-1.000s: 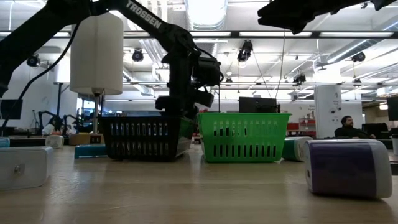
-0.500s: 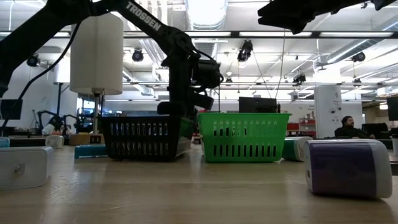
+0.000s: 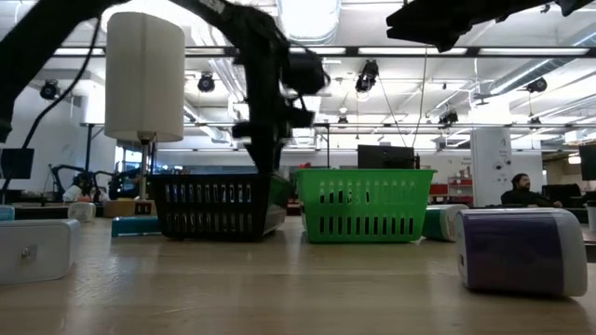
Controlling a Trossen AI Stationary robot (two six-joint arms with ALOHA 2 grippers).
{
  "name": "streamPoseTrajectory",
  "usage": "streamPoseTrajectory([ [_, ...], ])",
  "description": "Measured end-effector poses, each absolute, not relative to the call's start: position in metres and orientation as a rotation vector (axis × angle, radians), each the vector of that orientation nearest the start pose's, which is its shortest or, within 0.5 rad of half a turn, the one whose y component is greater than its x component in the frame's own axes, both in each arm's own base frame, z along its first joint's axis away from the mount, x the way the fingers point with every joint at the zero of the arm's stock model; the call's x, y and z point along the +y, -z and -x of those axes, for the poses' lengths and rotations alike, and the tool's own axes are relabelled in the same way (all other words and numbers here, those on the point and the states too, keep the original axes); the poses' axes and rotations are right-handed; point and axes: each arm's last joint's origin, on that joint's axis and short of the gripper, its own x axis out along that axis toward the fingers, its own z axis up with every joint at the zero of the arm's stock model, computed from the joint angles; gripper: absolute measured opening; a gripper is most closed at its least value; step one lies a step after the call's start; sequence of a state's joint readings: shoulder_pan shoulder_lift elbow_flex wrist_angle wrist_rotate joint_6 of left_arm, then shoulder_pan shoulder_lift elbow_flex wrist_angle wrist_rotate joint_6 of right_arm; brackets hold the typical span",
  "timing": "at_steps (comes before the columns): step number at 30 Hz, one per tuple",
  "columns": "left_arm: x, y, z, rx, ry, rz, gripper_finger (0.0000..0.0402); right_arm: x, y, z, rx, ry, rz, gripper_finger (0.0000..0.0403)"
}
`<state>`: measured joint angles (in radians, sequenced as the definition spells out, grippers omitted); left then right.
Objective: Pick & Place Office items
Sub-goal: Put the white charger adapter into the black bin
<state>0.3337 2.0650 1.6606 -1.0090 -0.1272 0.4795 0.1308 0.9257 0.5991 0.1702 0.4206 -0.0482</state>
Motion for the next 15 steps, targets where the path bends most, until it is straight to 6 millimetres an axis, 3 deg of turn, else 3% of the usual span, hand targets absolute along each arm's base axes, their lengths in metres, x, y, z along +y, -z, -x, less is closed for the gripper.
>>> streamPoseTrajectory([
  [8, 0.090, -0.255, -0.351, 1.342, -0.070, -0.239, 0.0167, 0.015, -0.275, -0.205, 0.184, 0.285, 0.101, 0.0207],
  [15, 0.028, -0.267, -0.316, 1.244, -0.042, -0.196, 0.0167, 0.015, -0.274, -0.205, 0.198, 0.285, 0.106, 0.0207],
])
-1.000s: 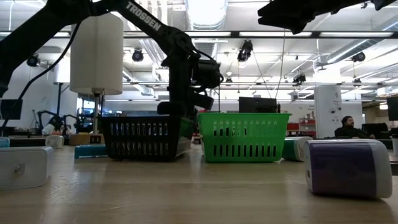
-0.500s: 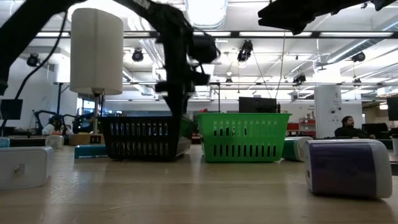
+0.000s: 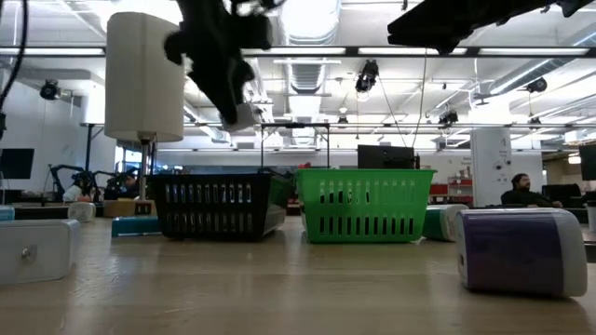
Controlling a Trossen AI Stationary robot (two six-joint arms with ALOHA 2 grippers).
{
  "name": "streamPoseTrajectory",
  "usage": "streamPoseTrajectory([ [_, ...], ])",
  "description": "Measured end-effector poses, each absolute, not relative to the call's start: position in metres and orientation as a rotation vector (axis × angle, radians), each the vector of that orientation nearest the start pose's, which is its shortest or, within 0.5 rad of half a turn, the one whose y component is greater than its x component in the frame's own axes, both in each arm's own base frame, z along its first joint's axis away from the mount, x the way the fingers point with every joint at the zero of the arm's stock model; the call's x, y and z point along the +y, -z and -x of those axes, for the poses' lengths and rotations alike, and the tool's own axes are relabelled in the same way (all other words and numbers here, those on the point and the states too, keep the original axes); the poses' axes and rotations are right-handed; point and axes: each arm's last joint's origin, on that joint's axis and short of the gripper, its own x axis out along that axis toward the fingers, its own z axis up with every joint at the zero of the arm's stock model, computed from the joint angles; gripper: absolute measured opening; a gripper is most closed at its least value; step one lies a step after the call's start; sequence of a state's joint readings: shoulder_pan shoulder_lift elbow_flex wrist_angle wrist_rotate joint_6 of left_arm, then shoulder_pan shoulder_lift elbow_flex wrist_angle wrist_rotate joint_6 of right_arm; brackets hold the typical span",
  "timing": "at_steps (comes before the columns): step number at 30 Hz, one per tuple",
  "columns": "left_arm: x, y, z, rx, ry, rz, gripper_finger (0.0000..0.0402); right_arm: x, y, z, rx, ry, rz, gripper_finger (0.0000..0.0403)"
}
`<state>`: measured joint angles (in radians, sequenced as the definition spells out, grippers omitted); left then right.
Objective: Pick & Place Office items
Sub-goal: Put the white charger adapter into the black bin, then put the white timer into the green bin
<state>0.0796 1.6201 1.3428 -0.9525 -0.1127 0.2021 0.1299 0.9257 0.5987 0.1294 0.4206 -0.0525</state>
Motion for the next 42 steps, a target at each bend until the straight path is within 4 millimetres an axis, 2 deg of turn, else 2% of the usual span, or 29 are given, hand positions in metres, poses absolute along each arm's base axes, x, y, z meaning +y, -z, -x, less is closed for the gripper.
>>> streamPoseTrajectory([
  [7, -0.015, -0.258, -0.304, 1.137, -0.003, -0.142, 0.0167, 0.015, -0.273, -0.205, 0.202, 0.282, 0.107, 0.0207],
  [15, -0.037, -0.244, -0.306, 1.055, 0.056, -0.031, 0.0167, 0.015, -0.262, -0.203, 0.242, 0.282, 0.104, 0.0207],
  [24, -0.042, -0.228, -0.303, 1.047, 0.048, 0.017, 0.0167, 0.015, -0.261, -0.203, 0.245, 0.283, 0.096, 0.0207],
  [29, -0.042, -0.223, -0.301, 1.048, 0.048, 0.018, 0.0237, 0.015, -0.261, -0.203, 0.246, 0.283, 0.094, 0.0207],
  [32, -0.042, -0.223, -0.302, 1.037, 0.047, 0.022, 0.0262, 0.015, -0.261, -0.203, 0.246, 0.283, 0.094, 0.0207],
  [42, -0.042, -0.220, -0.301, 1.041, 0.038, 0.037, 0.0260, 0.015, -0.261, -0.203, 0.254, 0.282, 0.106, 0.0207],
])
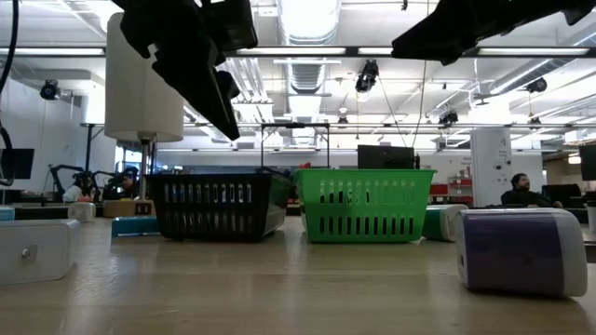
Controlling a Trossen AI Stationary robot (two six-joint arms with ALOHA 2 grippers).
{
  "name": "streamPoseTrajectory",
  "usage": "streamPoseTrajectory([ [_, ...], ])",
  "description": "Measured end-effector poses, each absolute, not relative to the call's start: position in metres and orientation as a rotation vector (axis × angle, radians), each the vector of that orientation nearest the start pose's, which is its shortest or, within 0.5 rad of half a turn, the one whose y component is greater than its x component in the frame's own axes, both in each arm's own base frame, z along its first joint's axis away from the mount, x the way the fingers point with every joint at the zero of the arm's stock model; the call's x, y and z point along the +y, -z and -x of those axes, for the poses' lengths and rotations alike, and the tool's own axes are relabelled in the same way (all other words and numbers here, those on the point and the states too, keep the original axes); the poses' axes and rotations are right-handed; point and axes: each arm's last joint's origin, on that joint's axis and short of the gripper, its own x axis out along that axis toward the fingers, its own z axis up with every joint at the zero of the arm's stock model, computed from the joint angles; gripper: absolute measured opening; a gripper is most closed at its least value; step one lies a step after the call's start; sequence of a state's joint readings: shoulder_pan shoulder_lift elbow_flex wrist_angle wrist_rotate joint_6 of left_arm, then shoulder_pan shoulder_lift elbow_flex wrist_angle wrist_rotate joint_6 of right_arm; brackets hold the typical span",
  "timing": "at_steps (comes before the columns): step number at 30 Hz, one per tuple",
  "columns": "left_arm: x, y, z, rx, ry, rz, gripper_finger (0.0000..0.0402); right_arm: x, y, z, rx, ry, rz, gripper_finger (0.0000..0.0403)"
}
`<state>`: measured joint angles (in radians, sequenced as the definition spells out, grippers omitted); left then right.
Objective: Pick & Place Office items
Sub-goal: Put the white timer into the green bin
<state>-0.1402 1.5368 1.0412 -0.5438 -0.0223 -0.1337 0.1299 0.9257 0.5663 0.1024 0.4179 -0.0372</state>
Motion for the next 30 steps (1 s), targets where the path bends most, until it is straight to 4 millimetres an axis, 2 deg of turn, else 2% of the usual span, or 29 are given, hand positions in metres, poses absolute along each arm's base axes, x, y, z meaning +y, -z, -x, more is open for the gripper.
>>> streamPoseTrajectory([
  [5, -0.042, -0.220, -0.301, 1.042, 0.037, 0.038, 0.0260, 0.007, -0.250, -0.200, 0.392, 0.317, 0.109, 0.0207],
  [12, -0.042, -0.220, -0.301, 1.043, 0.037, 0.038, 0.0258, -0.022, -0.251, -0.209, 0.579, 0.404, 0.072, 0.0207],
  [21, -0.042, -0.220, -0.300, 1.053, 0.040, 0.039, 0.0257, -0.071, -0.262, -0.245, 0.907, 0.383, 0.031, 0.0207],
  [30, -0.043, -0.218, -0.297, 1.093, 0.068, 0.054, 0.0257, -0.121, -0.275, -0.290, 1.047, 0.326, 0.037, 0.0240],
])
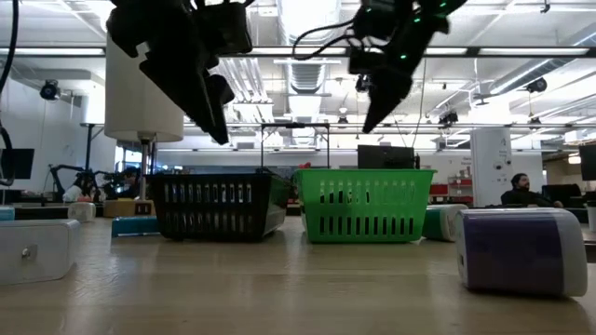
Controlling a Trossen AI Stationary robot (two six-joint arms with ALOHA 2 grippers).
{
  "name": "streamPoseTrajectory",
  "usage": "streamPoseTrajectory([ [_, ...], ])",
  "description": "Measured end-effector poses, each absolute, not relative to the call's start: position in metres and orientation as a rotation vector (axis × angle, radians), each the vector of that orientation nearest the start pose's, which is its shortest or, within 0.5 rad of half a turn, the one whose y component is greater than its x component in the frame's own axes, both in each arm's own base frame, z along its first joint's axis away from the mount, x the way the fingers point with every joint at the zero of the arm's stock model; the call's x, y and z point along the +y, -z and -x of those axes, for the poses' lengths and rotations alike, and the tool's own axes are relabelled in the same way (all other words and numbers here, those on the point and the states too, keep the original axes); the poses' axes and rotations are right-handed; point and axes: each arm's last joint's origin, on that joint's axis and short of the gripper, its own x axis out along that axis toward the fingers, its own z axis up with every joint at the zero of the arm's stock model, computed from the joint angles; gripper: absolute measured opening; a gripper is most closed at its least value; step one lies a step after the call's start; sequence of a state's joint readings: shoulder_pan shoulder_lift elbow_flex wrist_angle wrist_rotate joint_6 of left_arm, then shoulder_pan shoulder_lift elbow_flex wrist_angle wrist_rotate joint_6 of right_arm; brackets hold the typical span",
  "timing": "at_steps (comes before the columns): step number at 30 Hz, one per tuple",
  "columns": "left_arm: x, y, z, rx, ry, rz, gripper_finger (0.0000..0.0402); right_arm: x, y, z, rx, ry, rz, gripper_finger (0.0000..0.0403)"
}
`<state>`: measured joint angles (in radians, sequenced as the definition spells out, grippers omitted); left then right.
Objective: Pick & Place Office items
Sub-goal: Put the white timer into the green bin
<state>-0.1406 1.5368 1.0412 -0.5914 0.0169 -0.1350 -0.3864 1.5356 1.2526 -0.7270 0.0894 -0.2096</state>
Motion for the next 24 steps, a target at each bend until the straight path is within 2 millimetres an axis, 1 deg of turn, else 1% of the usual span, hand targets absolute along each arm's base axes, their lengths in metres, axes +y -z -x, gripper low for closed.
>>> streamPoseTrajectory([
  [4, -0.042, -0.217, -0.295, 1.118, 0.068, 0.053, 0.0257, -0.140, -0.272, -0.310, 1.060, 0.286, 0.056, 0.0265],
  [9, -0.042, -0.216, -0.292, 1.150, 0.065, 0.051, 0.0257, -0.162, -0.259, -0.327, 1.163, 0.247, 0.085, 0.0294],
  [13, -0.042, -0.215, -0.290, 1.169, 0.069, 0.057, 0.0257, -0.178, -0.243, -0.331, 1.288, 0.216, 0.063, 0.0313],
  [16, -0.042, -0.214, -0.289, 1.182, 0.073, 0.059, 0.0257, -0.185, -0.230, -0.331, 1.350, 0.194, 0.041, 0.0323],
  [19, -0.042, -0.214, -0.288, 1.197, 0.075, 0.060, 0.0257, -0.189, -0.221, -0.332, 1.362, 0.162, 0.031, 0.0329],
  [24, -0.042, -0.214, -0.287, 1.208, 0.076, 0.056, 0.0257, -0.192, -0.205, -0.337, 1.382, 0.110, 0.022, 0.0327],
])
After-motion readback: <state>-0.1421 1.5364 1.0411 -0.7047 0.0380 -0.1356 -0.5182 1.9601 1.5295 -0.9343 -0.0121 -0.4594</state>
